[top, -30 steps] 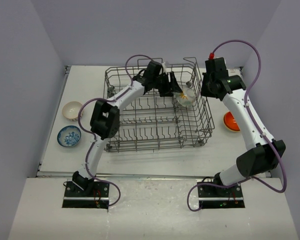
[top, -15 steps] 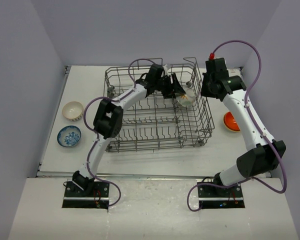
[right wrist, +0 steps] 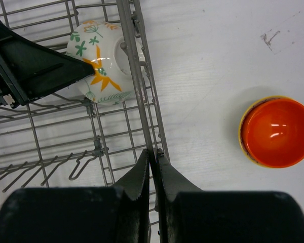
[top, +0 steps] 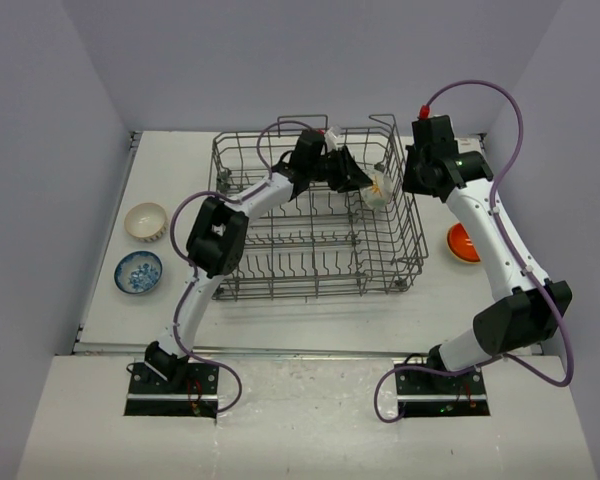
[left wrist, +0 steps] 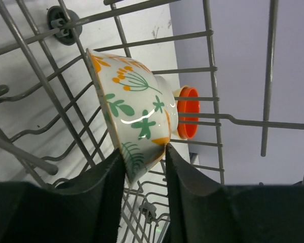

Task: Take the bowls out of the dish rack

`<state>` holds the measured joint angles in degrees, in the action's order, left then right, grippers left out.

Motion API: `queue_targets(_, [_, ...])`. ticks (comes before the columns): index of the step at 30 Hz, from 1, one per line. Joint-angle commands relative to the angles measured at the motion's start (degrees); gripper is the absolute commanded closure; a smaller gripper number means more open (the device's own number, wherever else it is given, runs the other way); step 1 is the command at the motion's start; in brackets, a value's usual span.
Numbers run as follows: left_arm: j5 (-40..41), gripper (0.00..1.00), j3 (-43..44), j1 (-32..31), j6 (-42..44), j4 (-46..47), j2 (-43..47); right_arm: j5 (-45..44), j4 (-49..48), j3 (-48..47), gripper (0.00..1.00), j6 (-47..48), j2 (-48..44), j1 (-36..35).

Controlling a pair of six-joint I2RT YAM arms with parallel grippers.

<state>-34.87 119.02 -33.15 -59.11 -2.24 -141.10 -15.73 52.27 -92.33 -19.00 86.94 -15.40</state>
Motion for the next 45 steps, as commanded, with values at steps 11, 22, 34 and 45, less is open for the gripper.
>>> queue_targets(11, [-5.7, 0.79, -6.5, -1.4, -15.7, 23.8, -0.3, 2.5, -0.7, 0.5, 1.0, -0.9, 1.0, -0.4])
queue_targets(22, [-3.8, 0.98, -5.8, -1.7, -20.3, 30.1, -4.0, 2.8, -0.6, 0.3, 1.0, -0.9, 1.1, -0.5])
queue_targets(34, [1.3, 1.0, -9.5, -1.3, -9.4, 18.1, 5.4, 2.8, -1.0, 0.0, 1.0, -1.0, 2.3, -0.4])
queue_targets(45, [0.1, 1.0, -12.1, 0.7, -2.5, 11.1, 15.2, 3.2, -1.2, -1.3, 1.0, -1.3, 3.9, -0.5])
